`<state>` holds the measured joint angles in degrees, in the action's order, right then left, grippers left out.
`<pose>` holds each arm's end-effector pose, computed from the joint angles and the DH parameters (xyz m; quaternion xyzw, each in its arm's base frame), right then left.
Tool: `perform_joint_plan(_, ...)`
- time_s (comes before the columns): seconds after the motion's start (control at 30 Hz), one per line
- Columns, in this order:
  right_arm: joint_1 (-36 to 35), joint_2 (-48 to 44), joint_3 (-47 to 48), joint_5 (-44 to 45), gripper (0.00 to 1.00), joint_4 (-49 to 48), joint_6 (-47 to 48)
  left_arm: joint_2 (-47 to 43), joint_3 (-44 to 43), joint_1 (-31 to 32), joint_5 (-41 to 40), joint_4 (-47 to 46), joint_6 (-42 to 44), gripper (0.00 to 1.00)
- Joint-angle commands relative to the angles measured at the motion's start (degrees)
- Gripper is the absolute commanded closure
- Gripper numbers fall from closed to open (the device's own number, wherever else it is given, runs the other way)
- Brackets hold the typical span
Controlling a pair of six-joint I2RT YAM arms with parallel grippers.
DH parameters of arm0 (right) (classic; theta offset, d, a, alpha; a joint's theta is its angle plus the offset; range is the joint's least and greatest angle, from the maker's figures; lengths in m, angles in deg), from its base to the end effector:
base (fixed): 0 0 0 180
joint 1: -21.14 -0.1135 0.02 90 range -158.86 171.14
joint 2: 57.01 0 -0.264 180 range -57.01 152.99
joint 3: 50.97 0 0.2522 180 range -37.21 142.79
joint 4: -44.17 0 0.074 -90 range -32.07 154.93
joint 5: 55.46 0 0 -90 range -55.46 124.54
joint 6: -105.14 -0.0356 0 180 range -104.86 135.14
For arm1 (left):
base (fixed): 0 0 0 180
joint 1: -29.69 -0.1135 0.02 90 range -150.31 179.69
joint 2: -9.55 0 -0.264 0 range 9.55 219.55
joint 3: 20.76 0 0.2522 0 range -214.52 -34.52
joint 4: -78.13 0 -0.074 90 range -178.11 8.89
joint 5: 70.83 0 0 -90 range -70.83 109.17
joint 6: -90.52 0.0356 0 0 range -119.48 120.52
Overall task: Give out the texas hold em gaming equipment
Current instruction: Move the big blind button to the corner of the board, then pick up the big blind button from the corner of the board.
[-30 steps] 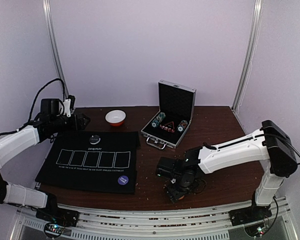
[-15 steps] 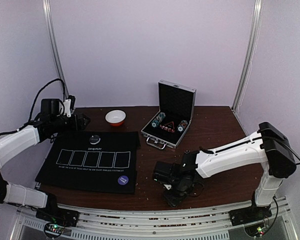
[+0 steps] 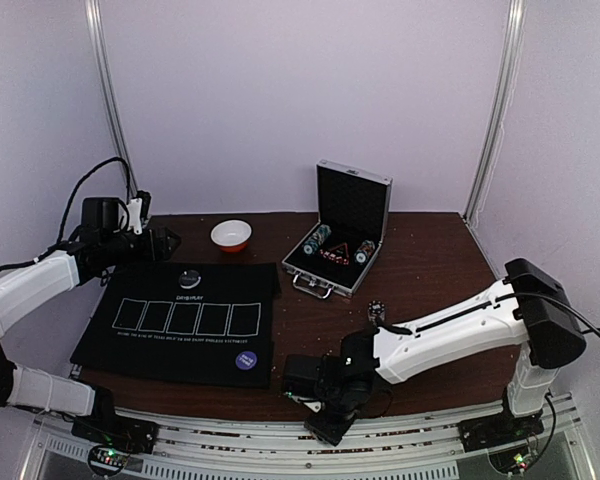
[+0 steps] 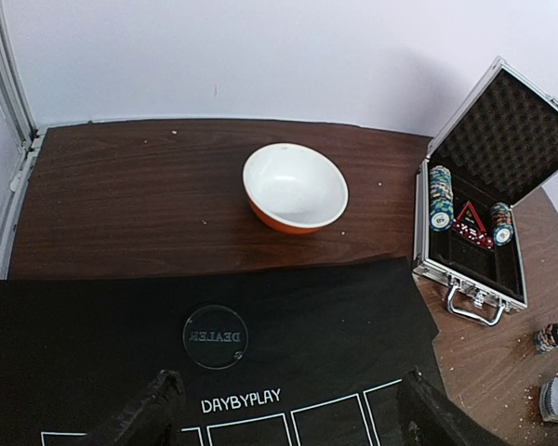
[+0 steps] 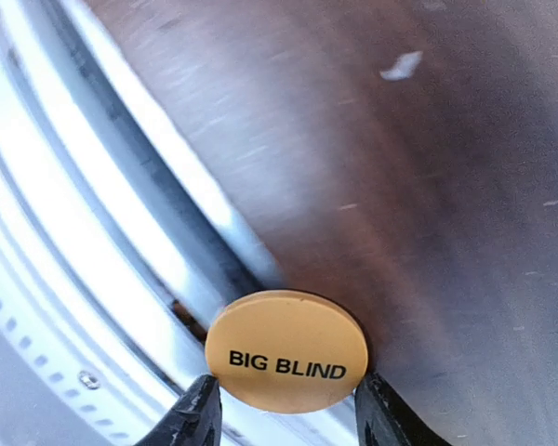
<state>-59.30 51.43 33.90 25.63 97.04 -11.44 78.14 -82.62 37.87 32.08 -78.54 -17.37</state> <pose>0.0544 0.3562 0.1570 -0.4566 0.8785 0.1405 0.0080 0.2643 -0.0460 0.2753 -0.0169 0.8625 -0.2068 0.4616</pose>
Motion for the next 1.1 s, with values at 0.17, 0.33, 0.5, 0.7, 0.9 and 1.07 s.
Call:
perform_joint_plan(0.17,-4.2,3.8,1.8,-3.3,0.49,4.4,4.5,0.0,0.2,-0.6,1.0,-1.4,0.1,0.18)
perform_joint_plan(0.33,-5.0,6.1,3.8,0.3,0.37,5.4,5.5,-0.1,0.2,-0.5,1.1,-1.4,0.1,0.19)
perform_joint_plan(0.5,-5.1,7.8,5.9,2.4,0.37,4.6,6.0,-0.5,0.3,-0.5,0.7,-1.4,0.2,0.19)
perform_joint_plan(0.7,-5.1,8.1,5.7,2.3,0.56,3.7,5.9,-0.6,0.3,-0.5,0.7,-1.4,0.2,0.18)
perform_joint_plan(0.9,-5.0,5.4,6.4,4.0,0.64,4.7,5.9,-0.5,0.3,-0.6,0.7,-1.4,0.2,0.18)
perform_joint_plan(1.07,-4.1,0.1,8.9,11.6,0.65,3.7,6.1,-1.0,0.2,-0.5,1.4,-1.7,0.3,0.19)
